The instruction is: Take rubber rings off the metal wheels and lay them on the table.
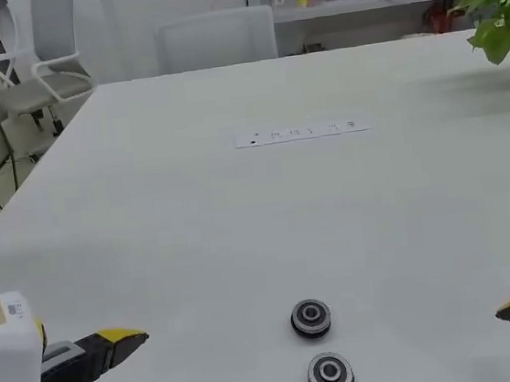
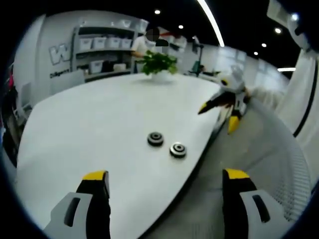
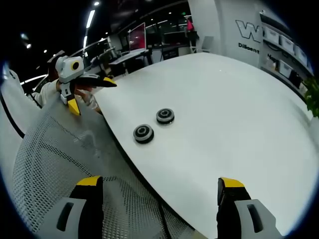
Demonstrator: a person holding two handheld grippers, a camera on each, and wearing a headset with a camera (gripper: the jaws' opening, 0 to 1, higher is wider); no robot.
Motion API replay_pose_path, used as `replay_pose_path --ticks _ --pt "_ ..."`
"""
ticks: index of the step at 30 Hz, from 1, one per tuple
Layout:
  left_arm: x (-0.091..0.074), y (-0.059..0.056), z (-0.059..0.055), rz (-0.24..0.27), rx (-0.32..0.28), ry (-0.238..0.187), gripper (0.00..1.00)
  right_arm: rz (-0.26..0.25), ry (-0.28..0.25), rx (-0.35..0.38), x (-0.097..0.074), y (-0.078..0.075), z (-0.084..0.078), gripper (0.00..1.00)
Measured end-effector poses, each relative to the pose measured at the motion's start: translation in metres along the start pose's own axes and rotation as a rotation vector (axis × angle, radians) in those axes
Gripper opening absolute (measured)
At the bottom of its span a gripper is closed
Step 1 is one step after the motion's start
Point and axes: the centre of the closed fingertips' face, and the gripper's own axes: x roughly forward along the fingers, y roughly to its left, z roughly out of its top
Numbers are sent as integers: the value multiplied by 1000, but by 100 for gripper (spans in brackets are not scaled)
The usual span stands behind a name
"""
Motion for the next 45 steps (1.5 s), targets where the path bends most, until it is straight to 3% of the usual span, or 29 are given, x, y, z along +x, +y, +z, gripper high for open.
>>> replay_pose_path --ticks 21,25,29,33,40,45 --pt "1 -3 4 -25 -6 -13 97 11 12 -7 1 1 -1 95" --pt "2 -5 8 -39 2 -28 97 7 1 -36 -1 4 4 94" --pt "1 -6 12 -41 47 -17 100 -13 -10 -68 -4 0 9 94" --pt "-1 -8 21 -49 69 -24 100 -4 -39 -70 -9 3 20 95" --pt "-6 -10 49 -57 151 -47 100 14 -152 -113 -29 10 66 96" --pt "-8 -10 71 -58 204 -77 100 8 -189 -157 -37 11 88 96"
